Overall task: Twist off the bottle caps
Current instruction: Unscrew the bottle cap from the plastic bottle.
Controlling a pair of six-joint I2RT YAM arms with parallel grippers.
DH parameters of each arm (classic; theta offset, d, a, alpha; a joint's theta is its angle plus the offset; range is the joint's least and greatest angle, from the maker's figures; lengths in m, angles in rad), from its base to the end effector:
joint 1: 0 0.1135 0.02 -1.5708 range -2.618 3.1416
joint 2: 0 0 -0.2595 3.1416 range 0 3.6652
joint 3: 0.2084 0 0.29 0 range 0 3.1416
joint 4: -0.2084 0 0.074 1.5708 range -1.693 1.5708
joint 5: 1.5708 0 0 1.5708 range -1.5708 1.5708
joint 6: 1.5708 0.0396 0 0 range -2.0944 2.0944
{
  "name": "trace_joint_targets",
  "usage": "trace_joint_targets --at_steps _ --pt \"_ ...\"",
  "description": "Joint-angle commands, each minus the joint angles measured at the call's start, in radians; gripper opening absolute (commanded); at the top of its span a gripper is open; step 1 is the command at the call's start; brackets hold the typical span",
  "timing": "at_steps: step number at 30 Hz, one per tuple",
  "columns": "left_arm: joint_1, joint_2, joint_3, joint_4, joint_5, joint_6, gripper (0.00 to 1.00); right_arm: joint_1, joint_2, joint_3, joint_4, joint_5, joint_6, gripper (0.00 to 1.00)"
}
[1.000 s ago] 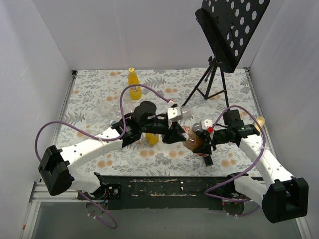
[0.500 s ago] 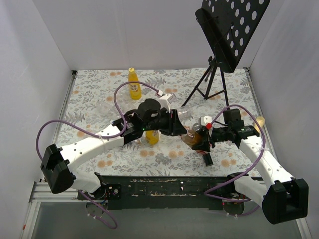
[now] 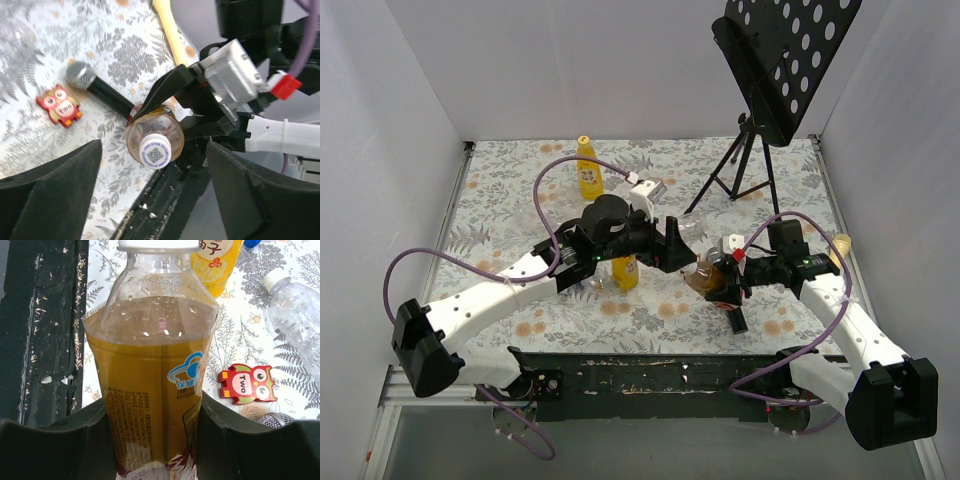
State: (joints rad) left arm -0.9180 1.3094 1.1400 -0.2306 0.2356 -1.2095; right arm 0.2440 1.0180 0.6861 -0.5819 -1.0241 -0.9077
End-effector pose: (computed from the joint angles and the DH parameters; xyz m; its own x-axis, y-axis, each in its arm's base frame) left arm 0.2030 -0.2807 0.3317 -0.9284 -0.2834 -0.2406 0.0980 0.4378 -0.8937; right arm 0.2143 0.0882 0.2237 0.0250 -0.4160 -0.9090 -0.9945 0.0822 -0.0649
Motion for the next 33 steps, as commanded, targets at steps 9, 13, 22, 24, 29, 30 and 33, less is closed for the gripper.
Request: trace_joint_targets --at_steps 9,13,22,24,29,30,33 --pt "0.031 -0.217 -0.039 -0.015 0.125 0.536 0.98 -0.002 -0.025 -0.016 -0.038 -0.042 -0.075 0.01" --pt "0.031 -0.216 -0.036 -0.044 0.200 0.649 0.98 -0.002 -0.022 -0.010 -0.061 -0.056 -0.108 0.01" --pt "0.030 -0.131 -0.014 -0.062 0.320 0.771 0.98 -0.002 -0.013 -0.007 -0.099 -0.083 -0.165 0.01" --pt "0.030 -0.107 -0.002 -0.062 0.330 0.788 0.98 -0.002 -0.007 -0.007 -0.110 -0.090 -0.177 0.01" --pt "0.030 -0.049 0.018 -0.061 0.366 0.804 0.97 0.000 -0.010 -0.003 -0.114 -0.091 -0.180 0.01" --pt "0.030 -0.036 0.023 -0.061 0.375 0.804 0.96 0.000 -0.010 -0.003 -0.113 -0.091 -0.181 0.01" --pt "0.031 0.008 0.043 -0.069 0.410 0.800 0.92 0.000 -0.010 -0.003 -0.114 -0.091 -0.181 0.01"
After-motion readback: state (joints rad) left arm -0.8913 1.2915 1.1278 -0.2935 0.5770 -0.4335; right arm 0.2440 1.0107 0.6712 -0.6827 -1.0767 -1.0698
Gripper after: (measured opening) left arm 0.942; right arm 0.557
